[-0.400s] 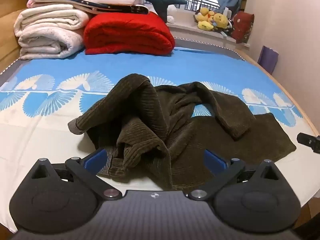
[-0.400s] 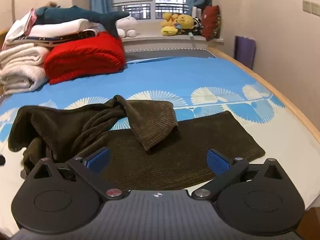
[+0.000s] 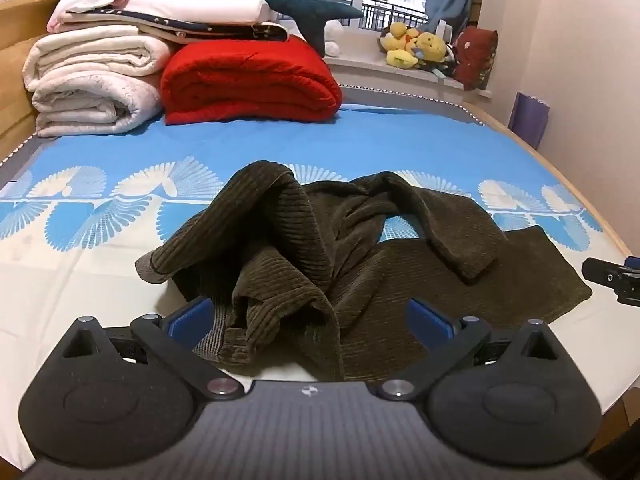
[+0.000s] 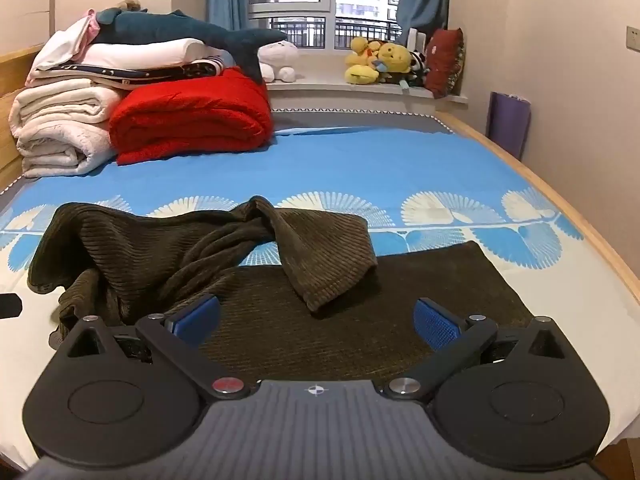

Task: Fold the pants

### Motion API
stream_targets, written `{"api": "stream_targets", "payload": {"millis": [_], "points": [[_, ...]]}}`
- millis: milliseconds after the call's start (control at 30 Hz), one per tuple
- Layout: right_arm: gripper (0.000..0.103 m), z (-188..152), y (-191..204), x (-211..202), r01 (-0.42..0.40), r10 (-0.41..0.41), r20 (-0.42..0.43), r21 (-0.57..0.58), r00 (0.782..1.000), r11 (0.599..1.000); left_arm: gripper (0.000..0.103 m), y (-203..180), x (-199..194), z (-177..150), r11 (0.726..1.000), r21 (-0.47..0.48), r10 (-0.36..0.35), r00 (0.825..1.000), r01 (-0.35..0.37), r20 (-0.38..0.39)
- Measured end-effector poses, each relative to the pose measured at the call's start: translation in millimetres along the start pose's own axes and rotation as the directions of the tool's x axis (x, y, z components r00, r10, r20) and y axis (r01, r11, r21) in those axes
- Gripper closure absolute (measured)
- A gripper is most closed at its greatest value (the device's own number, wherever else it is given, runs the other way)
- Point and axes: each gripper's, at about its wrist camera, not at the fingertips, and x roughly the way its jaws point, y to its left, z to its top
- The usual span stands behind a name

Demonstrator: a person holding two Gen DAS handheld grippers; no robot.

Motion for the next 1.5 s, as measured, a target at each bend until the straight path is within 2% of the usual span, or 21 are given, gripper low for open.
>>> {"api": "stream_targets", "payload": {"millis": [433, 600, 867, 1500], "points": [[0.001, -1.3, 8.7, -0.3, 0.005, -0.003, 0.039, -0.042, 0.999, 0.999, 0.0, -5.5, 4.1, -0.9, 1.0, 0.013, 0.019, 1.0, -0.019, 0.002], [0.001, -2.2, 7.3, 2.3, -0.004, 0.004, 0.024, -0.022, 1.0, 1.0, 0.0, 0.0, 8.6, 0.3, 0.999, -0.043, -0.031, 0.999, 0.029, -0.043], [0.001, -2.1, 4.7, 5.8, -0.011, 0.011, 0.01, -0.015, 1.0, 1.0, 0.0, -4.8, 6.8, -0.5, 1.0, 0.0, -0.029, 0.999, 0.029, -0.032], [0.001, -3.8, 3.4, 6.2, -0.012, 0.012, 0.005, -0.025, 1.0, 1.0, 0.0, -5.8, 7.6, 0.8, 0.999, 0.004, -0.042, 0.998, 0.043, -0.044]]}}
